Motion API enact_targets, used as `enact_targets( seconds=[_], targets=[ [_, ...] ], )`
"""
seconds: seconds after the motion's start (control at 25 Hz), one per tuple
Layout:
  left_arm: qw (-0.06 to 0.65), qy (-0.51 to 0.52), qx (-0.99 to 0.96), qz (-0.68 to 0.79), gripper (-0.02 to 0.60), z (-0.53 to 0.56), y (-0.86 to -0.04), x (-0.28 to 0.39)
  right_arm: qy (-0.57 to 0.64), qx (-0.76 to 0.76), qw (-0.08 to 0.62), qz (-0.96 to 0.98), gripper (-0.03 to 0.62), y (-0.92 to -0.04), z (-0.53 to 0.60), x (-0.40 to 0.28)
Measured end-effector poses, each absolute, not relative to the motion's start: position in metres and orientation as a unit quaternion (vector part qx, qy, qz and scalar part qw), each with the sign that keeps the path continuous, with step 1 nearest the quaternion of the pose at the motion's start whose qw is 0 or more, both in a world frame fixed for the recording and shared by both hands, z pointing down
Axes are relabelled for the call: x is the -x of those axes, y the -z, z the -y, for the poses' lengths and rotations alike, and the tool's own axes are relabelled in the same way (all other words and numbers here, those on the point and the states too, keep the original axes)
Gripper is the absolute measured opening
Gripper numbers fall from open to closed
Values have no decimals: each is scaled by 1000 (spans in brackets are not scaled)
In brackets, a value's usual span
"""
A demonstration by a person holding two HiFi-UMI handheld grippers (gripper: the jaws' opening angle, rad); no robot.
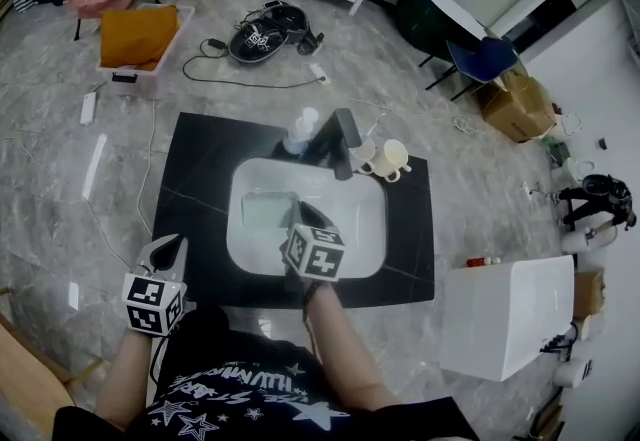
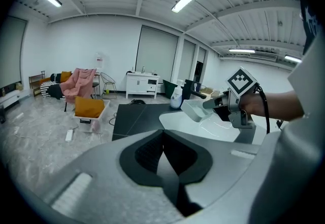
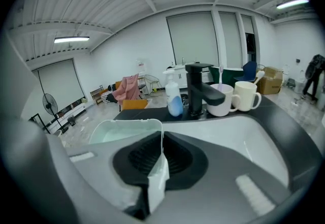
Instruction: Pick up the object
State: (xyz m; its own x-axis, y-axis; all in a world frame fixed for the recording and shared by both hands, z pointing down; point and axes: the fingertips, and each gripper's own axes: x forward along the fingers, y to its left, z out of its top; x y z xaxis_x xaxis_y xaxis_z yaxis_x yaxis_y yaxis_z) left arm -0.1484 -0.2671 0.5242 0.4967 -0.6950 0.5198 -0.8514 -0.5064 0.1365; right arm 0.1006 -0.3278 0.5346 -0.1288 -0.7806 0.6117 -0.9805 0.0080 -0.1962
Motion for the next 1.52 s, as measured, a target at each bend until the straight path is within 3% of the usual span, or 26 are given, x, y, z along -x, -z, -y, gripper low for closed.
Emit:
enact_targets(
  seconds=[0.48, 0.92, 1.52],
  targets=[
    [161, -202, -852, 455, 9, 187, -507, 64, -287, -651, 145, 688, 14, -521, 232, -194],
    [169, -197, -835, 485, 9, 102, -510, 31, -291, -656, 137, 683, 14, -534, 132, -256],
    [181, -202, -837, 476, 9, 36, -515, 37, -292, -653, 152, 682, 14, -542, 67, -245]
  ],
)
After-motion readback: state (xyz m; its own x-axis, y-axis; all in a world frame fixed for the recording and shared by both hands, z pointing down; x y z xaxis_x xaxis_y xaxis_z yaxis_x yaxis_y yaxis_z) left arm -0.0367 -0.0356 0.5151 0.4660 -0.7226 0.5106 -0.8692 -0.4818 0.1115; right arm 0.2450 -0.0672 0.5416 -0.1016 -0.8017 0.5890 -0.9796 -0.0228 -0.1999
